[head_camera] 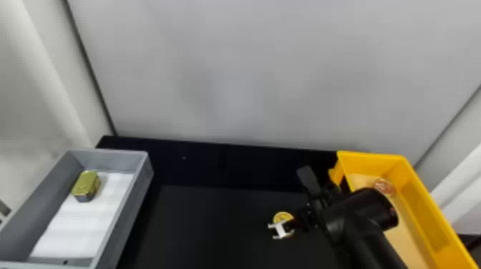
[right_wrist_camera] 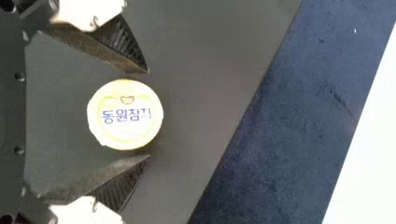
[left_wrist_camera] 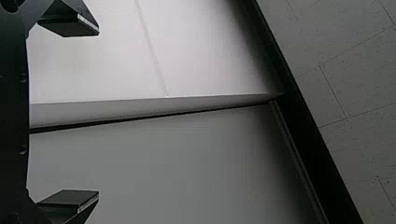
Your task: Pick up the round yellow can and place it in the yellow rectangular box
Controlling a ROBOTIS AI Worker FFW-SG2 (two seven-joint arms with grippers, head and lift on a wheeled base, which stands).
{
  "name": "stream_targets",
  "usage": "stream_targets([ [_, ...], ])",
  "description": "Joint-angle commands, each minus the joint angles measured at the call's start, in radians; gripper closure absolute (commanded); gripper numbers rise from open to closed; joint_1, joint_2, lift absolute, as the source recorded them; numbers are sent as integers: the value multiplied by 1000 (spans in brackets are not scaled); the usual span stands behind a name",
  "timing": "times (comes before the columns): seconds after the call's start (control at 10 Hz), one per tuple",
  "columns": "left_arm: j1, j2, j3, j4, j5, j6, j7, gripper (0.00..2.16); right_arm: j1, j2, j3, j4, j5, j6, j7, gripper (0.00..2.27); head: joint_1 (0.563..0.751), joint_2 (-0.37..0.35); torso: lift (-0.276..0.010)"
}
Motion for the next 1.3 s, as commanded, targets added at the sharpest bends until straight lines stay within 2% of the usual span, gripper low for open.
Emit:
stream_targets([
  [0.0,0,-2,1,0,-1,0,0,58,2,0,1,-12,17,19,6,476,694,-78,-8],
  [0.1,0,-3,3,-1,-1,0,0,58,7,0,1,-30,34,38,12,593,694,-78,-8],
  [0.3,3,-3,4,-3,-1,3,0,58,30,-3,6,-141,89,144,55,679,694,-78,-8],
  [0.5,16,-3,12,-7,0,6,0,58,71,-15,18,-372,155,351,104,679,694,-78,-8],
  [0.7,20,-3,13,-9,0,9,2,58,78,-33,52,-589,373,538,300,679,694,-78,-8],
  [0.9,22,-3,12,-9,0,15,0,58,47,-55,89,-674,639,609,549,679,694,-78,-8],
  [1.0,22,0,12,-9,2,15,0,58,32,-61,86,-697,699,618,596,679,694,-78,-8],
  [1.2,20,1,10,-9,0,18,-2,58,7,-79,61,-731,771,632,626,679,694,-78,-8],
])
